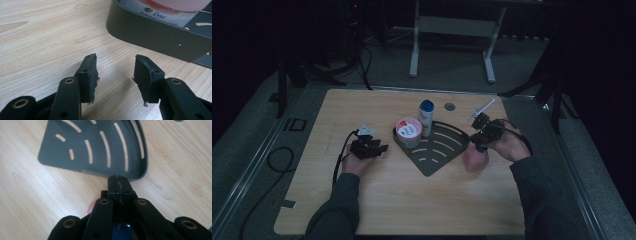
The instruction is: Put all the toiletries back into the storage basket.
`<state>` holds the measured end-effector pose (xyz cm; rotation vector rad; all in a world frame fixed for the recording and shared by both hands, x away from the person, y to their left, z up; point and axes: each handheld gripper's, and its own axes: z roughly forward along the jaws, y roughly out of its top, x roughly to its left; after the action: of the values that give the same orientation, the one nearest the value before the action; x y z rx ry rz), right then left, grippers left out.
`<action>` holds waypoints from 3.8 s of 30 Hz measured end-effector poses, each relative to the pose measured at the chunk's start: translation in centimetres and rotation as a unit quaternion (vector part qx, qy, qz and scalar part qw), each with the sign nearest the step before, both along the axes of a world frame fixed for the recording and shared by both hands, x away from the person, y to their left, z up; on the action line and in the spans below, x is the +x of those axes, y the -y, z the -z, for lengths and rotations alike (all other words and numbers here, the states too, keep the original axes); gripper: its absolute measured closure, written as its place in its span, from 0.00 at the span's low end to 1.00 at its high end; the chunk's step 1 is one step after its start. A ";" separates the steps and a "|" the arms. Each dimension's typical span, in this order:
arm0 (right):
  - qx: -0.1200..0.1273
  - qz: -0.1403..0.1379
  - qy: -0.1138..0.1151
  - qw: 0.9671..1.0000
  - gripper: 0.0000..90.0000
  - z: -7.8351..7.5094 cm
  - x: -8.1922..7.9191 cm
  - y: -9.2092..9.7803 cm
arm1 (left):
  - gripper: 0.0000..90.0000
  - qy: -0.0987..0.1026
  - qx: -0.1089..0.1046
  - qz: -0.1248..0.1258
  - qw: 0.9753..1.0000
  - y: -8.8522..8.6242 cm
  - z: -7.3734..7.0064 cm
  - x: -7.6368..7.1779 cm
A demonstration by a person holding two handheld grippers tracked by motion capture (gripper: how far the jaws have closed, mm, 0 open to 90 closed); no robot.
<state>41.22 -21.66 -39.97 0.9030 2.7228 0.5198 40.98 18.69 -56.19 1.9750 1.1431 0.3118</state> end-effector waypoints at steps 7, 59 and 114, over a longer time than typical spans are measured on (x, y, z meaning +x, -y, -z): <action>0.013 -0.015 -0.005 1.000 0.98 -0.1 -1.3 0.1 | 0.59 0.000 0.001 0.000 1.000 0.0 0.0 0.0; -0.008 0.033 -0.019 0.999 0.37 2.8 -0.3 2.2 | 0.59 -0.001 -0.001 0.000 1.000 0.0 0.0 0.0; -0.077 -0.007 -0.058 0.995 0.52 0.7 0.1 0.7 | 0.58 -0.002 -0.002 0.001 1.000 -0.1 0.0 0.0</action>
<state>41.35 -22.34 -40.63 0.9003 2.8280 0.2637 41.01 18.75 -56.19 1.9727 1.1438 0.3051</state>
